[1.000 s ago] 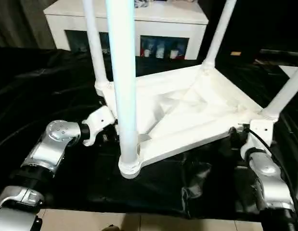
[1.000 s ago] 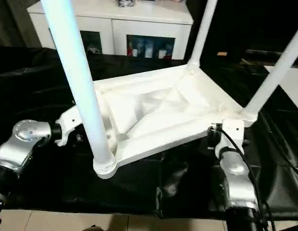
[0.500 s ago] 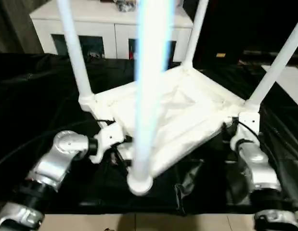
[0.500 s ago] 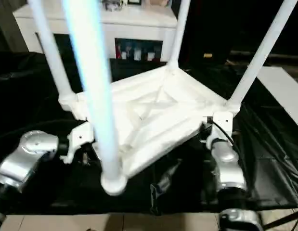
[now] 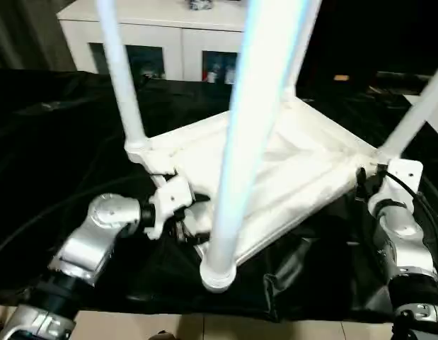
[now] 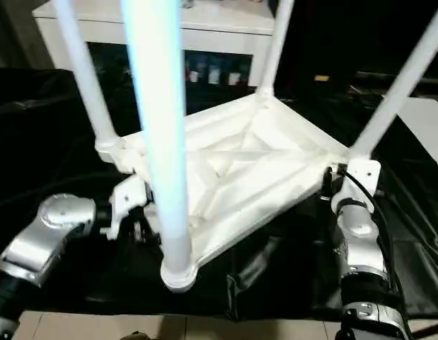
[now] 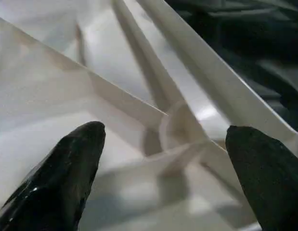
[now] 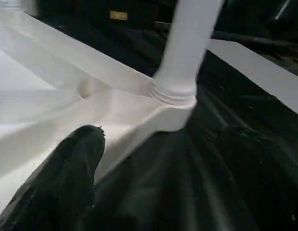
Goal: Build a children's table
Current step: Rotate table base
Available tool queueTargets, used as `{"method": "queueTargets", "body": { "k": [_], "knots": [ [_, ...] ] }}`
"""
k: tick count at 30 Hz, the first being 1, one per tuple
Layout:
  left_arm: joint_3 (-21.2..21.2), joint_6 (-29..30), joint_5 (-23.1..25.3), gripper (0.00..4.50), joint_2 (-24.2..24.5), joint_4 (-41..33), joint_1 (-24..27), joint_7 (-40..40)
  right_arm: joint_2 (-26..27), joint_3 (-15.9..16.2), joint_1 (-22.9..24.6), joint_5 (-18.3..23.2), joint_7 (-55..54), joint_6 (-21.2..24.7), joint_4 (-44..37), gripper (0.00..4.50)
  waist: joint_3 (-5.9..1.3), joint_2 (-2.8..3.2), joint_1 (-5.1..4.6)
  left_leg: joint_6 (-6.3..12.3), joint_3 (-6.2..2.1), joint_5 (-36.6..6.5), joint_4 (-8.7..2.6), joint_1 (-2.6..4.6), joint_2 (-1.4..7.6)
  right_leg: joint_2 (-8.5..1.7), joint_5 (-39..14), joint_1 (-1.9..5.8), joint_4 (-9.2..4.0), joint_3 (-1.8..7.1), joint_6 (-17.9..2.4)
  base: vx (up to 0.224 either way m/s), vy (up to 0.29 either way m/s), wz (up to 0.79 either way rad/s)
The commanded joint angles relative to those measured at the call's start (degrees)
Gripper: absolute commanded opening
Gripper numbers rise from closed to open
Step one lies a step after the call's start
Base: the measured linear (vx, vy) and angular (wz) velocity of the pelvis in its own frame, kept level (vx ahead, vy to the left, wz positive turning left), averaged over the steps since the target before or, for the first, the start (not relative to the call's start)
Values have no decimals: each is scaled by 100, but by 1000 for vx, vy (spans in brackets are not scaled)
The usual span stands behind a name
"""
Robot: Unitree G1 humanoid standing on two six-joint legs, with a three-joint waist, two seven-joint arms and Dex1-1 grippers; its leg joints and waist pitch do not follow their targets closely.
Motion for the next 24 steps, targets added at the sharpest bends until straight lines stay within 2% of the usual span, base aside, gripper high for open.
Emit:
{"method": "queueTargets", "body": {
  "k": [1,5,6,8,11,12,14,18,20,22,23,24],
  "knots": [
    [132,-168,65,447,89,312,-224,87,-113,-30,24,-109,-158,-38,181,422,-326,21,0,61,-137,-912,-425,78,409,-511,-357,253,-430,305,-1169,0,0,0],
    [77,-339,192,447,148,613,-336,119,-102,-25,-7,-123,-204,4,414,422,-344,28,-12,66,-142,-826,-417,75,415,-508,-201,254,-404,302,-1177,0,0,0],
    [30,-363,268,447,171,750,-376,104,-64,111,-53,-158,-10,142,583,422,-350,60,-15,112,-144,-755,-409,68,419,-513,-44,257,-385,299,-1237,0,0,0],
    [-2,-379,320,447,186,843,-403,97,-37,199,-84,-178,107,225,690,422,-354,49,-34,169,-142,-716,-404,60,420,-514,63,266,-381,295,-1313,0,0,0],
    [-315,-499,730,447,309,1264,-472,80,199,413,-194,-110,542,149,858,422,-354,60,-37,227,-153,-768,-406,58,435,-545,-5,265,-381,293,-1398,0,0,0],
    [-445,-544,859,447,344,1437,-465,29,278,479,-241,-100,643,92,880,422,-338,62,-50,194,-162,-856,-430,71,463,-553,-139,258,-398,293,-1413,0,0,0],
    [-533,-667,941,447,363,1555,-452,8,327,545,-285,-110,703,79,903,422,-320,60,-84,128,-164,-974,-444,63,462,-558,-344,265,-412,299,-1400,0,0,0],
    [-618,-344,765,447,398,1142,-245,-342,465,690,-403,-93,908,7,927,422,-319,69,-133,46,-169,-1108,-447,53,465,-584,-621,273,-427,313,-1396,0,0,0],
    [-708,-17,535,447,383,531,25,-613,629,858,-474,-70,1214,-47,831,422,-320,50,-185,105,-180,-988,-457,15,472,-581,-554,291,-413,304,-1412,0,0,0],
    [-731,5,506,447,377,466,55,-639,652,880,-488,-70,1266,-61,829,422,-326,62,-204,150,-175,-944,-440,17,475,-595,-489,286,-411,308,-1468,0,0,0],
    [-795,192,375,447,329,157,179,-666,733,1021,-508,-125,1394,-61,766,422,-324,57,-213,191,-159,-911,-430,26,465,-570,-447,275,-425,309,-1497,0,0,0],
    [-800,206,365,447,324,135,187,-668,739,1032,-510,-129,1403,-62,761,422,-328,58,-215,200,-153,-897,-424,35,468,-574,-404,277,-410,311,-1523,0,0,0]
  ]
}}
